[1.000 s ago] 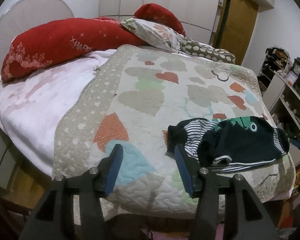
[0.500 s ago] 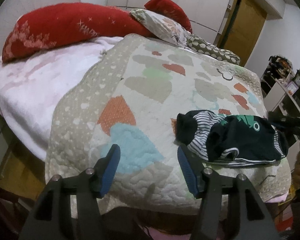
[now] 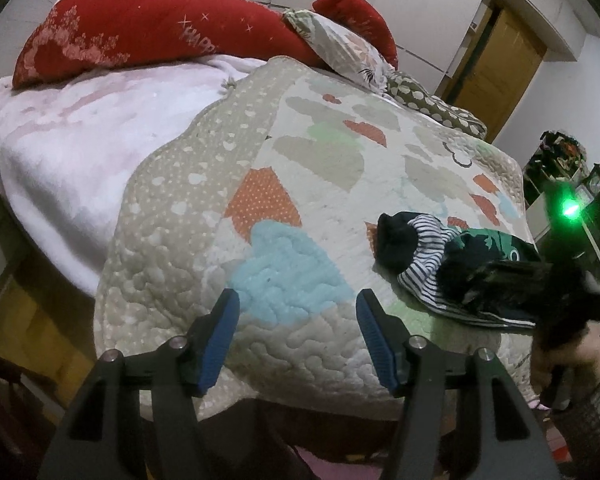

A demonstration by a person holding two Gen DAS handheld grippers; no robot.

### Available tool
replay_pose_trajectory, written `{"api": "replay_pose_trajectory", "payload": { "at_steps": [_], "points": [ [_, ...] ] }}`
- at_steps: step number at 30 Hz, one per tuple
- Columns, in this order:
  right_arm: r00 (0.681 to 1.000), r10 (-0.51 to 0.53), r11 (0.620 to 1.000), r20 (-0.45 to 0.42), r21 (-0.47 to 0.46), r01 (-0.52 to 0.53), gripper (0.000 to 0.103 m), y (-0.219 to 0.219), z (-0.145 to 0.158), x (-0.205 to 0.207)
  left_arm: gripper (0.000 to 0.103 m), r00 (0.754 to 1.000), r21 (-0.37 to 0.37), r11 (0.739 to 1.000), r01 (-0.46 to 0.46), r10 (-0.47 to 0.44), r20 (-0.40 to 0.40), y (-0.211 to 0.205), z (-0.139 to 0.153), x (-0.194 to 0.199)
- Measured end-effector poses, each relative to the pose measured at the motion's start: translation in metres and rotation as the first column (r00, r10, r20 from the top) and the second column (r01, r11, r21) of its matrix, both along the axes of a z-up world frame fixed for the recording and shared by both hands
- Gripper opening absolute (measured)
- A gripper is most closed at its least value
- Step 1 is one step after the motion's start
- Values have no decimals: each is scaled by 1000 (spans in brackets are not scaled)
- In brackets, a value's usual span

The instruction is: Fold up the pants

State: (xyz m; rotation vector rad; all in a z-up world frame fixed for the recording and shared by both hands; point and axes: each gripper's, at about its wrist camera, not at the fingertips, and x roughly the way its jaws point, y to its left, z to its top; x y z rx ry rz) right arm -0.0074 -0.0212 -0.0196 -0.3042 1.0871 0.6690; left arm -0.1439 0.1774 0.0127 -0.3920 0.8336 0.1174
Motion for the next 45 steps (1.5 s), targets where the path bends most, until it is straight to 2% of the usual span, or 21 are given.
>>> {"api": "replay_pose_trajectory", "payload": {
  "at_steps": [4,8,10,11,12,13,14,16,20,23,24,26,27,29,31,33,36,38,40,43,45],
  "points": [
    [998,-63,985,6,160,61,19,-22,33,4,60,1000,-6,1000,12,-12,0,-3,-2,2],
    [999,-50,969,-3,244,49,19,-14,57,11,60,999,-5,999,32,-32,1,-9,-2,3],
    [998,-38,957,-41,285,48,26,0,56,20,60,999,-3,999,38,-38,1,-11,-1,3],
    [997,-23,953,-77,301,45,34,10,50,25,60,999,0,999,41,-41,1,-12,0,3],
    [993,-5,950,-114,309,41,48,16,44,28,60,999,2,999,41,-41,2,-12,0,2],
    [983,19,947,-183,320,41,52,25,32,32,60,999,4,999,40,-40,3,-11,0,1],
    [972,30,940,-233,336,51,52,30,25,35,60,999,4,999,38,-38,4,-10,1,1],
    [961,53,911,-272,407,65,52,28,24,30,61,999,-1,999,32,-32,5,-7,1,0],
    [959,58,847,-278,522,100,52,12,34,22,62,1000,-31,999,22,-21,3,-4,1,2],
    [955,11,844,-295,515,149,60,3,26,25,62,999,-31,999,34,-34,-4,-9,3,4],
    [948,-20,859,-317,480,179,64,1,17,28,62,999,-20,999,40,-40,-5,-13,5,6],
    [925,-98,899,-368,366,241,64,-3,-10,38,64,998,7,998,57,-57,-5,-22,10,8],
    [918,-99,896,-384,367,251,64,-9,-15,41,65,998,26,997,66,-66,-5,-27,14,10],
    [909,-107,851,-403,436,294,64,-28,-14,41,74,997,56,995,80,-79,-4,-36,20,13],
    [922,-133,826,-364,473,306,65,-50,0,36,76,995,81,991,103,-104,2,-47,28,18],
    [944,-183,832,-276,468,298,67,-82,19,26,77,992,114,985,127,-128,1,-59,33,23],
    [943,-289,836,-164,436,332,68,-134,37,9,77,987,160,974,158,-157,-19,-81,35,36],
    [923,-370,821,-102,429,377,69,-175,46,-5,77,984,175,969,177,-172,-40,-92,34,45],
    [887,-457,791,-59,429,436,71,-218,52,-19,77,982,170,967,189,-181,-59,-99,33,55],
    [799,-600,709,-39,436,554,73,-284,55,-36,77,979,150,968,200,-191,-75,-109,31,72],
    [727,-683,626,-70,459,631,73,-326,52,-47,77,978,157,966,204,-196,-66,-112,31,86]
  ]
}}
